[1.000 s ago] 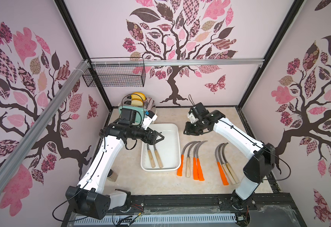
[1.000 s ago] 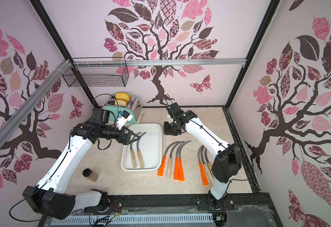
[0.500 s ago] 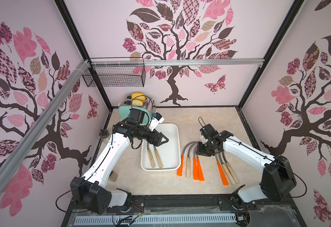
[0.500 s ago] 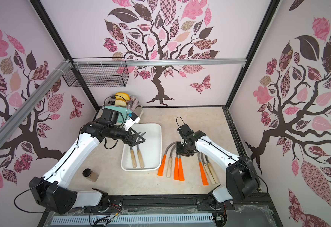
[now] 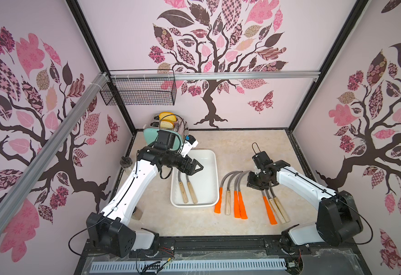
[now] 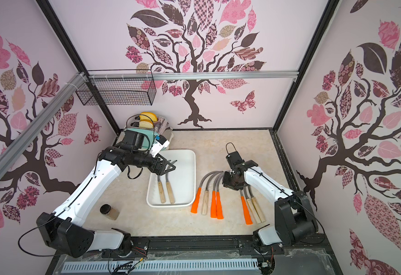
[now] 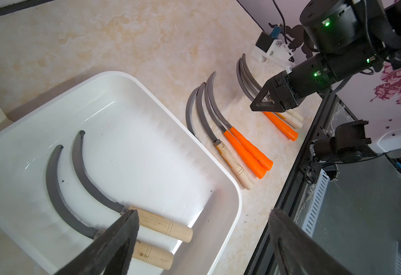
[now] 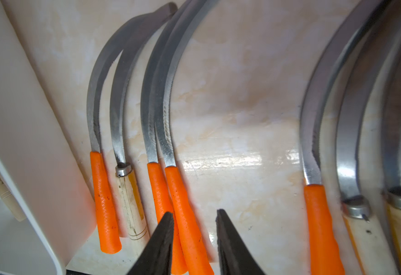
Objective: Put small sickles into storage boxes
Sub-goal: Pick up the sickle at the center of the board.
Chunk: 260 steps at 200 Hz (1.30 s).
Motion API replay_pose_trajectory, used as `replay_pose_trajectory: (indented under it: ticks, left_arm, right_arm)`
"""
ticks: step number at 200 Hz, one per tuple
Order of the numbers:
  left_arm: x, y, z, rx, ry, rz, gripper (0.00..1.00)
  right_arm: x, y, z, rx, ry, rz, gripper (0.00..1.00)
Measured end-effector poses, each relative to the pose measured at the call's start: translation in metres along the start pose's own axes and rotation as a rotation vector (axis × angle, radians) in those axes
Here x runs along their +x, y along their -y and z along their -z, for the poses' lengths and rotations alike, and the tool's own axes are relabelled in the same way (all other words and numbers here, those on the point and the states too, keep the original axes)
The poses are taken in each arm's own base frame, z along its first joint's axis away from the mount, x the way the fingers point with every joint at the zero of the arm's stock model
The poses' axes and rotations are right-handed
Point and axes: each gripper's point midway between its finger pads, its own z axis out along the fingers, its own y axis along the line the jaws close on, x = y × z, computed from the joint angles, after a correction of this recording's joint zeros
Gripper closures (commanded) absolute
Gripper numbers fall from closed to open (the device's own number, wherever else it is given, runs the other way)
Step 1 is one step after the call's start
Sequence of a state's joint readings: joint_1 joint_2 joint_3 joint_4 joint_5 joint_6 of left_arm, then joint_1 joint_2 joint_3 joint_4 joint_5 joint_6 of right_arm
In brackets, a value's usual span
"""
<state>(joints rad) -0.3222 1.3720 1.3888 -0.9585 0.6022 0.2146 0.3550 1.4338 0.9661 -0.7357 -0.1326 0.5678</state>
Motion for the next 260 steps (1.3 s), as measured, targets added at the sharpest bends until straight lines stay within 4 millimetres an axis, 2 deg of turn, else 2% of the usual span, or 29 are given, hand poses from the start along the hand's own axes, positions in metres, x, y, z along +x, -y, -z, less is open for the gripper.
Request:
replay_pose_trajectory:
  ticks: [28,54,91,185,221,260]
  left_arm:
    - [0.001,-0.001,-0.001,-0.005,-0.004,0.002,0.1]
    - [0.002,-0.002,-0.001,-0.008,-0.006,0.003,0.1]
    - [0.002,-0.003,-0.001,-0.014,-0.008,0.003,0.1]
    - [0.002,-0.005,0.0,-0.028,-0.006,0.02,0.1]
    - [-0.002,-0.017,0.013,-0.056,0.037,0.076,0.1]
    - [-0.006,-0.028,0.024,-0.087,0.074,0.101,0.1]
  right_arm:
    - [-0.003,0.017,0.001,0.07,0.014,0.005,0.65]
    - [-0.004,0.023,-0.001,0.091,0.015,0.01,0.66]
    - [0.013,0.023,-0.015,0.075,-0.062,0.023,0.67]
    - [0.048,-0.011,-0.026,0.058,-0.128,0.157,0.67]
    - [0.06,-0.019,-0.04,0.071,-0.163,0.184,0.67]
    - [0.061,-0.021,-0.045,0.074,-0.169,0.191,0.67]
